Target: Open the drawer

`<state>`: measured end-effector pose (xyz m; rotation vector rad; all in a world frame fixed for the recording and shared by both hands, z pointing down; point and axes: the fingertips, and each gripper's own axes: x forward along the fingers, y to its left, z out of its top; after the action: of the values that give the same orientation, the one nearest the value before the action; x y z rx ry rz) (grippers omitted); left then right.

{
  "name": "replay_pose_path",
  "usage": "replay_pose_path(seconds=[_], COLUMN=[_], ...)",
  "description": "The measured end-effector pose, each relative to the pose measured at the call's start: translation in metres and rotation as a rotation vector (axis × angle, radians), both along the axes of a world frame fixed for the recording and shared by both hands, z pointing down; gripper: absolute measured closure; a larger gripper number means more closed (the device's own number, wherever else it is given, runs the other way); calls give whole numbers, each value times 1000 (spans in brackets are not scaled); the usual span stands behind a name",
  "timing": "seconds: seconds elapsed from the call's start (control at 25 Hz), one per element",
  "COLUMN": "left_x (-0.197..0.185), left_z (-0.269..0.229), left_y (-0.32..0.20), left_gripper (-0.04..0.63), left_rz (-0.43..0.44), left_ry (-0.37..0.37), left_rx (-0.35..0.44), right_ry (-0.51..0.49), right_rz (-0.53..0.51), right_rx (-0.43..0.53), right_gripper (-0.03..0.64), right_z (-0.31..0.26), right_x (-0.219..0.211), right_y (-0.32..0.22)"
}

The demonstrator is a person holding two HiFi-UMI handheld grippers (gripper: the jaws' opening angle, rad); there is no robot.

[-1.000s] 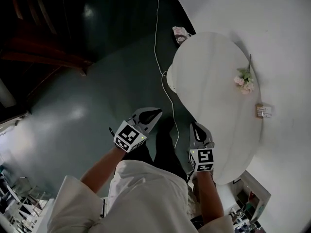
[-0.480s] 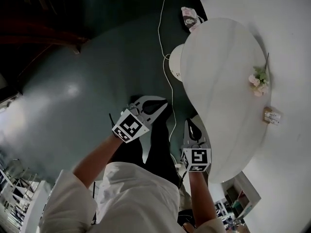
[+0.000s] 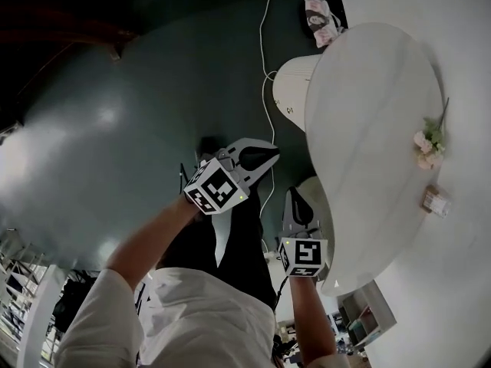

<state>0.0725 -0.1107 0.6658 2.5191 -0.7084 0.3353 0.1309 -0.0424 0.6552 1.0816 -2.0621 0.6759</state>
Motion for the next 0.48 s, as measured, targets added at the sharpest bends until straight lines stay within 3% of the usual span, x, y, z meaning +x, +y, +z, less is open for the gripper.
replay_pose_path(seconds=[0.48], left_x=[27], left_z=[82], left_y=[-24], left_gripper=[588], left_rz=[16], left_ry=[18], left_rx=[15], right_ry=[13], right_rz=[-14], right_rx=[-34], right_gripper=[606], right_z=[64], right_x=[-7], right_y=[-6])
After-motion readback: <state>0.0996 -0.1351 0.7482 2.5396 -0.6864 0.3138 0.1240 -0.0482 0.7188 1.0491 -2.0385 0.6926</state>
